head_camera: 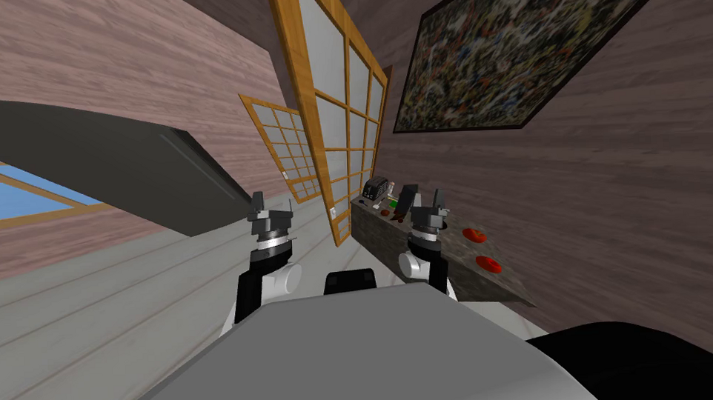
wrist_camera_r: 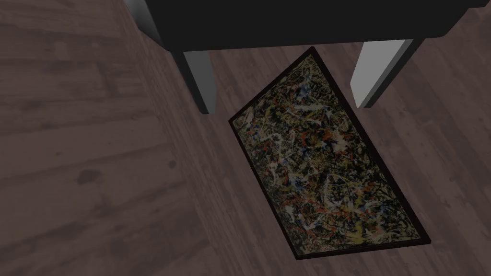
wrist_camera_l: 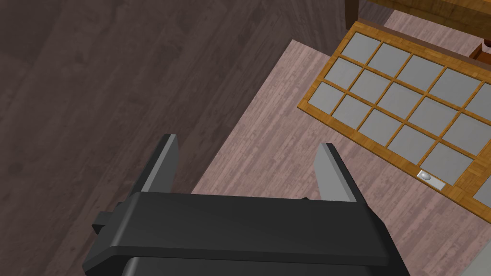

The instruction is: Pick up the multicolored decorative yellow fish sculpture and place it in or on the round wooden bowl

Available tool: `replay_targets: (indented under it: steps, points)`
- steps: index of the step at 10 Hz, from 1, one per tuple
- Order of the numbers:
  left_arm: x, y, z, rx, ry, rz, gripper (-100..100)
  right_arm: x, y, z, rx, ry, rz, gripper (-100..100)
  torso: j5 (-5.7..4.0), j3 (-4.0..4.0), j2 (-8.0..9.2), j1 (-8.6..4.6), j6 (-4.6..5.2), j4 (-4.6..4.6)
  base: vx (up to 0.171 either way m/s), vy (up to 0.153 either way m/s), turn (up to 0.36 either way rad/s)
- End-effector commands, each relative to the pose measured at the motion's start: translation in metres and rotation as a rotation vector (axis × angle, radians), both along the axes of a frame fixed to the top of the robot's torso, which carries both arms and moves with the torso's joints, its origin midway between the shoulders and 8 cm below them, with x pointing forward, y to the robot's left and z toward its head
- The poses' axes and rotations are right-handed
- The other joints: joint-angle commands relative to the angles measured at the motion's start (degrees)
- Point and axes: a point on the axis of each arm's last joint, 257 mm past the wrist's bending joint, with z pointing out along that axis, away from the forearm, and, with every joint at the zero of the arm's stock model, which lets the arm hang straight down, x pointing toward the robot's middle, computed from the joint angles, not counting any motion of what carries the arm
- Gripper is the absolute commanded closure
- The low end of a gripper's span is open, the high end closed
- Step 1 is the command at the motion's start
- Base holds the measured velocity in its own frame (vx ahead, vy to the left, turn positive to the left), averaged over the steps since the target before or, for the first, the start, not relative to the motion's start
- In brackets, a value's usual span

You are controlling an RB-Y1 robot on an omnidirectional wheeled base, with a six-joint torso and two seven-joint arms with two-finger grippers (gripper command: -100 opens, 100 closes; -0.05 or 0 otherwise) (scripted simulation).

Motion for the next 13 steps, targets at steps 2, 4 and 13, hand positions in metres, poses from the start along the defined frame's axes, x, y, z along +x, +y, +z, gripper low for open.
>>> replay_targets:
  steps: [2,4,13]
  points:
    - [0.0,0.0,0.0,0.0,0.0,0.0,0,0.002,-0.006,-0.009,0.015,0.032,0.05,-100,-0.01,-0.03,-0.06,-0.04,0.0,-0.01,0.031,-0.009,-0.001]
    - [0.0,0.0,0.0,0.0,0.0,0.0,0,0.005,-0.015,-0.019,0.047,0.065,0.098,-100,-0.02,-0.1,-0.17,-0.08,0.0,-0.04,0.061,-0.014,-0.003]
    - [0.0,0.0,0.0,0.0,0.0,0.0,0,0.015,-0.059,-0.066,0.265,0.21,0.278,-100,0.0,-0.09,-0.16,0.0,0.0,-0.04,0.053,0.002,-0.007]
